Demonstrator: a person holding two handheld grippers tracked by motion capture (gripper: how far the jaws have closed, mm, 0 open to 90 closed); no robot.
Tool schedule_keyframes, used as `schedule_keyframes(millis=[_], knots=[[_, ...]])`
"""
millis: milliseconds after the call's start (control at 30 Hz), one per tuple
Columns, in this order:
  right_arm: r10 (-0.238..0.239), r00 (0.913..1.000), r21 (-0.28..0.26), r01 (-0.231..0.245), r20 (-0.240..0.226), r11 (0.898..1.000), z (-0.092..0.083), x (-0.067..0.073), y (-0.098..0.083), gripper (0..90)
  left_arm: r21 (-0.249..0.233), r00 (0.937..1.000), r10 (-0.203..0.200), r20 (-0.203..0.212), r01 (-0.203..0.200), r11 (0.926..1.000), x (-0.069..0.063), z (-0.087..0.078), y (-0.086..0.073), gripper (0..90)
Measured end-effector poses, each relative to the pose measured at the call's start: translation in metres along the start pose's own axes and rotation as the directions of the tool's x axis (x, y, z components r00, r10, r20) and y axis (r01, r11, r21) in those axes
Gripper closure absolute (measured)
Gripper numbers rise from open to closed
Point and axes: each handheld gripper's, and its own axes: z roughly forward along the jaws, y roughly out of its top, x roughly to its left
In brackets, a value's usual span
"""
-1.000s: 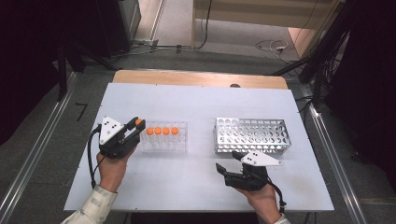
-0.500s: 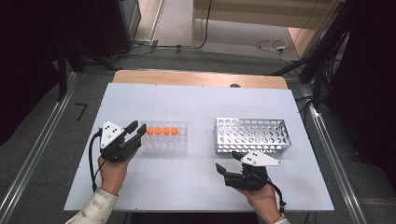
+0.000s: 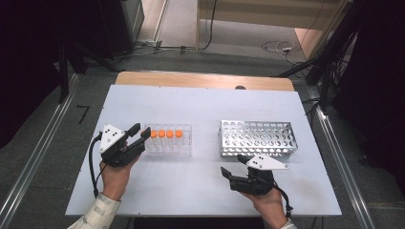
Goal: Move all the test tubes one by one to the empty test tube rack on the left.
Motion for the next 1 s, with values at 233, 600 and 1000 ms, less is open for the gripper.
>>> schedule_keyframes(millis=[233, 600, 1000], knots=[[0.003, 1.0000, -0.001, -0.003, 0.005, 1.000, 0.000, -0.001, 0.000, 25.3, 0.005, 0.9997, -0.023, 0.013, 0.023, 0.9997, -0.001, -0.002, 0.001, 45.7], [0.002, 0.9999, -0.003, -0.002, 0.010, 1.000, 0.000, -0.004, 0.000, 25.3, 0.000, 0.9993, -0.033, 0.015, 0.033, 0.9995, -0.010, -0.015, 0.003, 29.3], [0.010, 0.9996, -0.008, -0.010, 0.026, 1.000, -0.003, -0.007, -0.001, 25.3, 0.007, 0.9996, -0.030, 0.005, 0.029, 0.9995, -0.016, -0.026, -0.005, 24.7]])
